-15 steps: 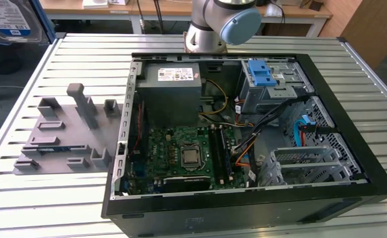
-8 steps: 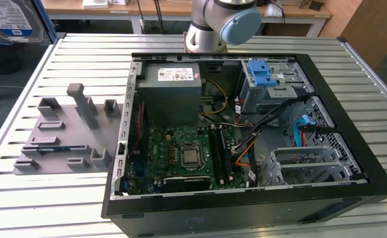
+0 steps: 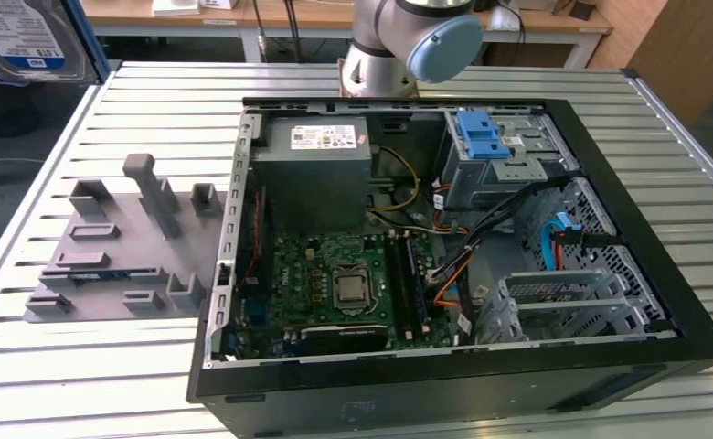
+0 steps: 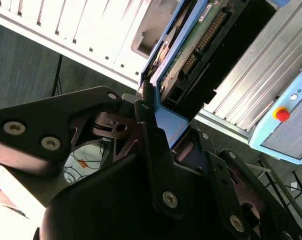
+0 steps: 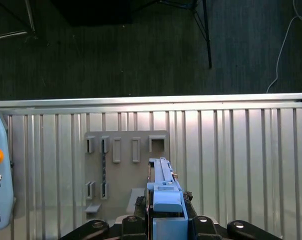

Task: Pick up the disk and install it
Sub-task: 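Pick up the disk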

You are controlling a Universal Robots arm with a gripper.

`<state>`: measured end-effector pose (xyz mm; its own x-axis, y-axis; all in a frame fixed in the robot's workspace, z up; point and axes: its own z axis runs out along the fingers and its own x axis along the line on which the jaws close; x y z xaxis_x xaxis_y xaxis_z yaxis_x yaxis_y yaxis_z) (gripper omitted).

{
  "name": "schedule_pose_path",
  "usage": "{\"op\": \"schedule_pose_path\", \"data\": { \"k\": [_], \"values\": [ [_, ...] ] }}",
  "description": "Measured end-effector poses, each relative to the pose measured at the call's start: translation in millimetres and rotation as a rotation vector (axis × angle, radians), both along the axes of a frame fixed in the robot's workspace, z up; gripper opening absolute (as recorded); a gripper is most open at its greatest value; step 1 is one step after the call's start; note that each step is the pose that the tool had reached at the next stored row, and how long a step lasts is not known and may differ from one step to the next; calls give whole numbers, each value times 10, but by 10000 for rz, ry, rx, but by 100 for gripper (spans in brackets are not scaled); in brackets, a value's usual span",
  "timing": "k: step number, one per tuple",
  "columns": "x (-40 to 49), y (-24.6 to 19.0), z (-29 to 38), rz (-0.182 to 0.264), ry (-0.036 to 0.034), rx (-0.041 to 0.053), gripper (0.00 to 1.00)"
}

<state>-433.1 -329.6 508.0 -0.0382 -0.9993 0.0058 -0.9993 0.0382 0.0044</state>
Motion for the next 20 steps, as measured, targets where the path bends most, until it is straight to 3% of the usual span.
{"op": "schedule_pose_path", "data": {
  "k": [7,11,20],
  "values": [
    [21,-157,-1,1,-1,0,36],
    [46,-226,-1,1,-2,1,36],
    [218,-275,-1,0,1,1,36]
  ]
}}
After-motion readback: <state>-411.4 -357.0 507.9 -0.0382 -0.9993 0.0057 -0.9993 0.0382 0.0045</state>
